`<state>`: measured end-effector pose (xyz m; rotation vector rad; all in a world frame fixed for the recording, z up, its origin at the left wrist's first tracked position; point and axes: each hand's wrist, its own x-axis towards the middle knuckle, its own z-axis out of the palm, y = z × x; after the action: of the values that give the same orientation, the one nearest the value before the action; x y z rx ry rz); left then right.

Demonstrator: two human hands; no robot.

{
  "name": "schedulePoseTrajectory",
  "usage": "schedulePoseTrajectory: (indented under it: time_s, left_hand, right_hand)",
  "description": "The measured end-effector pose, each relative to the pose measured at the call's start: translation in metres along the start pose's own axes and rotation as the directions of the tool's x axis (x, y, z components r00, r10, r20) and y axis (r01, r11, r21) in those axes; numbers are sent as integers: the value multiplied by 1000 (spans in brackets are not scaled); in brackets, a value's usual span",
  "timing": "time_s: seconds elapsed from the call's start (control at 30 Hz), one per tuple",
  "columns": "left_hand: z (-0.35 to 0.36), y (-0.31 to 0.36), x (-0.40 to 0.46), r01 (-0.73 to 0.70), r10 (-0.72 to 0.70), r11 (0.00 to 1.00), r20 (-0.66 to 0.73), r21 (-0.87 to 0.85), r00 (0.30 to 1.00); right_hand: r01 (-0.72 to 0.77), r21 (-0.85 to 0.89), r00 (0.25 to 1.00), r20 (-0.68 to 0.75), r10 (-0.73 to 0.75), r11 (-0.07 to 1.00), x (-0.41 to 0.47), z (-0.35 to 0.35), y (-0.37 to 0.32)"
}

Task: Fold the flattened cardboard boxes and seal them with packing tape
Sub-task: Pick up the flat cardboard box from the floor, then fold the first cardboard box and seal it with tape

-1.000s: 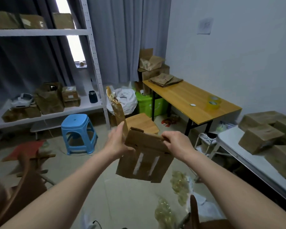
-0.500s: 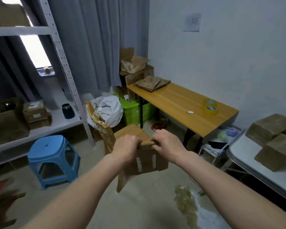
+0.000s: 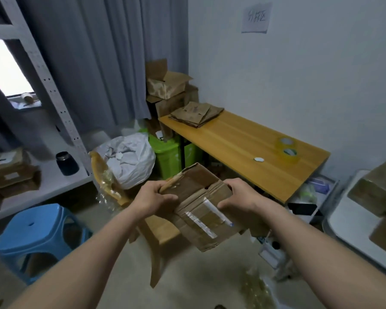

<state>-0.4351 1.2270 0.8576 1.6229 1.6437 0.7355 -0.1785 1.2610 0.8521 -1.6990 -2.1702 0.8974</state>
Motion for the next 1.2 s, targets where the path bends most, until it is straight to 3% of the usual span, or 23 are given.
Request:
schedulePoseTrajectory:
  time_s: [0.13,0.27,0.33,0.4,0.47,0.53,0.6,0.77,0.97,1.07,1.13,1.2]
  left_hand:
    - [4,22,79,25,-20,995,57,-100,998]
    - [19,55,167,13,-12,997,-22,78,1000]
    - [26,71,204,-70,85,985,-91,156,992]
    - [34,82,234,-188,251,897,-110,400,962]
    - [45,90,261,-272,370,755,-44,597,928]
    - [56,95,289,-321,375,653,74,686,924]
    - [68,97,322,-325,294,619,173,715,940]
    - [85,98,396,-287,147,666,256,689,956]
    - [94,95,489,-118,47,865,156,489,987]
    - [107,101,522,-66,24,920,113,386,993]
    - [120,109,539,-66,34,940,102,333,994]
    - [135,118,557,-41,18,973,102,229,995]
  right_hand:
    - [1,-20,999,-40,-2,1000,66,-42,19]
    - [-3,-229,994,-108,-22,973,127,-85,41]
    - [23,-332,988,-134,-72,943,159,-101,52]
    - [43,-416,981,-155,-118,908,191,-110,60]
    - [81,-485,971,-158,-178,871,221,-113,69]
    - [127,-533,961,-145,-238,837,249,-113,79]
    - [168,-580,945,-135,-297,797,275,-115,90]
    - [203,-595,922,-151,-356,778,323,-132,107]
    - [-77,-530,852,-475,-220,844,378,-175,143]
    - [-141,-504,824,-536,-180,852,392,-184,164]
    - [-107,-359,880,-469,-80,927,401,-189,172]
    - [-106,-41,944,-319,88,993,414,-197,177]
